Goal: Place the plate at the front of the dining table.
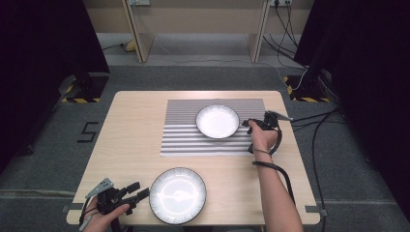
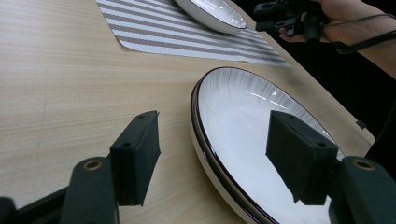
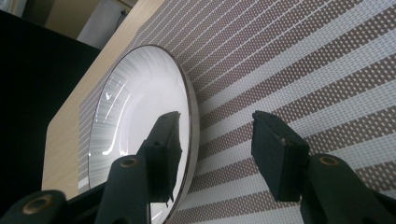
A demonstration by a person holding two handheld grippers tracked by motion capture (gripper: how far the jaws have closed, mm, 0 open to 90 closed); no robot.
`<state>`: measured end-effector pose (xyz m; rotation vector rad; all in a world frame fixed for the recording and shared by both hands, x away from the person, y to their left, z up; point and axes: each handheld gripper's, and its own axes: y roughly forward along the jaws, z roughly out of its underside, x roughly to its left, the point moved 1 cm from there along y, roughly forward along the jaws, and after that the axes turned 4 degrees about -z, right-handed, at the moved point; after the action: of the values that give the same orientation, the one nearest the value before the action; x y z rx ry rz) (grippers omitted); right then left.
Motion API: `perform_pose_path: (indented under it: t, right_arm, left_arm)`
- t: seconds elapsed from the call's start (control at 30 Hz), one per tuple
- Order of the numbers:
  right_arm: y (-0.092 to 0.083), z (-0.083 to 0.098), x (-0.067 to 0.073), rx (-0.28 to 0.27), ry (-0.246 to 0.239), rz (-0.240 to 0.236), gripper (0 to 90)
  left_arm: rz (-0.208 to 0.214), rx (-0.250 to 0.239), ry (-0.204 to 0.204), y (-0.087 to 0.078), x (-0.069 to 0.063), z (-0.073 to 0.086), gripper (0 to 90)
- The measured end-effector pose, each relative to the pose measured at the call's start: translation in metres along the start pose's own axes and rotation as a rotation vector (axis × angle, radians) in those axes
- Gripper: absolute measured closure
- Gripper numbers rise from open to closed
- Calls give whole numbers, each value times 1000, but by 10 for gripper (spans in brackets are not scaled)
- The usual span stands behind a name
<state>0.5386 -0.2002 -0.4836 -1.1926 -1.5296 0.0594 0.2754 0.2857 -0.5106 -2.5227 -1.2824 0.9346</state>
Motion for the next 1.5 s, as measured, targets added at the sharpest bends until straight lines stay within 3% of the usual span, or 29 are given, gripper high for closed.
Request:
perform_pose_path:
  t: [0.5,0.8,1.5]
  right_arm:
    - [-25,10,-11,3,-9,-9,515]
    - [-38,18,-14,7,-39,-23,510]
    - [-56,33,-21,20,-56,-39,497]
  left_arm:
    - [0,-1,-3,1,-1,1,343]
    - [0,0,-7,0,-2,2,343]
    - [-1,0,-7,0,-1,3,343]
